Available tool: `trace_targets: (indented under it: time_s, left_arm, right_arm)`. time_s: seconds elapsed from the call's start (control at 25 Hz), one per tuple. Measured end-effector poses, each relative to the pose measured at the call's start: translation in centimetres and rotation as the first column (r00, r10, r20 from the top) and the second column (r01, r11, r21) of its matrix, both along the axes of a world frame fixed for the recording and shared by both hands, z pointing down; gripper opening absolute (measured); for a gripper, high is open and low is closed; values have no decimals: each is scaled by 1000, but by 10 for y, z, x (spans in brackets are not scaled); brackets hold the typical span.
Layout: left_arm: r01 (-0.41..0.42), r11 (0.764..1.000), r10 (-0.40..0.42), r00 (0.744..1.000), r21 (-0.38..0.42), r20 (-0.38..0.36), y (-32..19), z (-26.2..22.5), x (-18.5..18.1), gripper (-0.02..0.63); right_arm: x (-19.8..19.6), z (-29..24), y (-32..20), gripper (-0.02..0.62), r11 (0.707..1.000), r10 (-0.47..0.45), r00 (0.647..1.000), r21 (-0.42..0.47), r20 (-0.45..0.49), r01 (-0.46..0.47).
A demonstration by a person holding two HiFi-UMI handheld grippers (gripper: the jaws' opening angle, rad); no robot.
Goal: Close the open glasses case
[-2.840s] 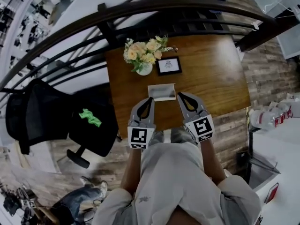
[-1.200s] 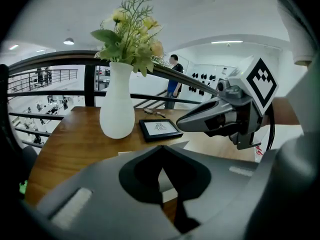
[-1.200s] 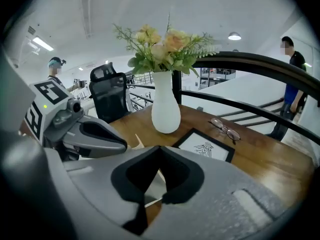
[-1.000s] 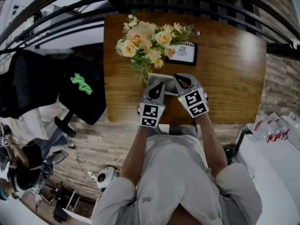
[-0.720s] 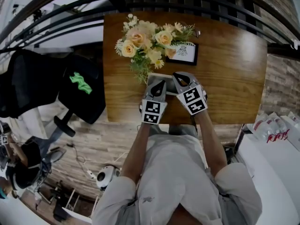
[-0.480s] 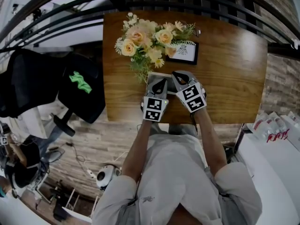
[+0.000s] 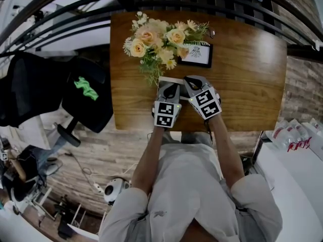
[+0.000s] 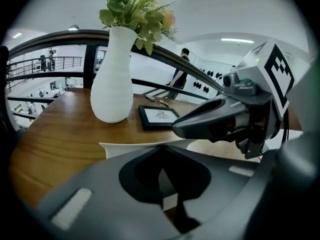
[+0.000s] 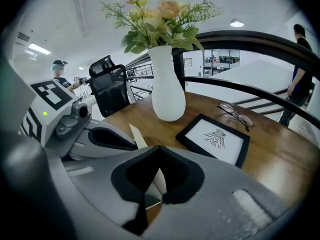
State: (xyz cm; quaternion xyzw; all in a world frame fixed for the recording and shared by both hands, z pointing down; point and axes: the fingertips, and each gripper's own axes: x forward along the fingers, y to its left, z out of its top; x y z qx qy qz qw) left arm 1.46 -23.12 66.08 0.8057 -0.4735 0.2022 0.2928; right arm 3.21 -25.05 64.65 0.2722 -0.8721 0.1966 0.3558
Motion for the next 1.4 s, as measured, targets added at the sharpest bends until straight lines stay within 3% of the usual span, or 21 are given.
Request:
trace_targets:
  time_s: [1.4]
  left_arm:
    - [-43, 999, 43, 999, -18, -3, 38, 7, -2, 20]
  right_arm:
    - [1, 7, 43, 3, 999, 27, 999, -18, -18, -28]
